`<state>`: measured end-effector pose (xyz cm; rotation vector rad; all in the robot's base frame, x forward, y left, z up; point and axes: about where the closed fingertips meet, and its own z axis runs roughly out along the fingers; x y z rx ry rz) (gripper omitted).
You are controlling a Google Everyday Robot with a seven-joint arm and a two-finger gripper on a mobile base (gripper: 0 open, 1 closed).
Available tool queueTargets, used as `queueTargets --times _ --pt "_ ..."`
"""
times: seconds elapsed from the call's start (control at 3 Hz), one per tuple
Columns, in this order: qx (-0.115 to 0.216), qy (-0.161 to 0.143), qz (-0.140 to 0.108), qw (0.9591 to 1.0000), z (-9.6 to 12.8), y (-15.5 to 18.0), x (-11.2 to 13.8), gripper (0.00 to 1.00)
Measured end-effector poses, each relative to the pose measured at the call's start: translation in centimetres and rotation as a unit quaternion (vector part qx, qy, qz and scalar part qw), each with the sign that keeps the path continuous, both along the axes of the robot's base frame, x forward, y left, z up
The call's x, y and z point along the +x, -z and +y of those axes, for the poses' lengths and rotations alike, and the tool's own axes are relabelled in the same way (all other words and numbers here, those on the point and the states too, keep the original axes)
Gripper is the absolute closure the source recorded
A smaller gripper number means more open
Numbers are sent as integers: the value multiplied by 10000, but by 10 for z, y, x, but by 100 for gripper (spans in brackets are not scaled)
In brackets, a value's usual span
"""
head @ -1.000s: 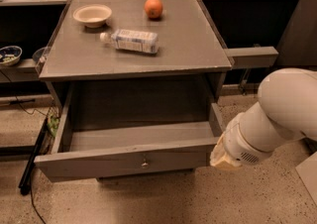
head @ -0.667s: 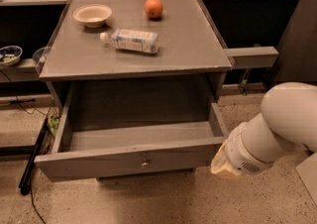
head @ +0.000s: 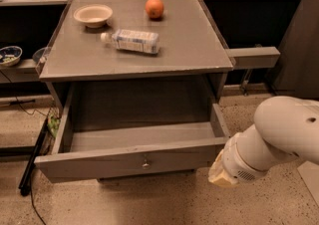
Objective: Close top drawer
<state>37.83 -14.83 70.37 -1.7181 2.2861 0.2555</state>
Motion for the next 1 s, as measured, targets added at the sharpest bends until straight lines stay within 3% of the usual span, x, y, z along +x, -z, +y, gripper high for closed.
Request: queueTargets --times 1.0 --pt "404 297 -228 9985 16 29 45 100"
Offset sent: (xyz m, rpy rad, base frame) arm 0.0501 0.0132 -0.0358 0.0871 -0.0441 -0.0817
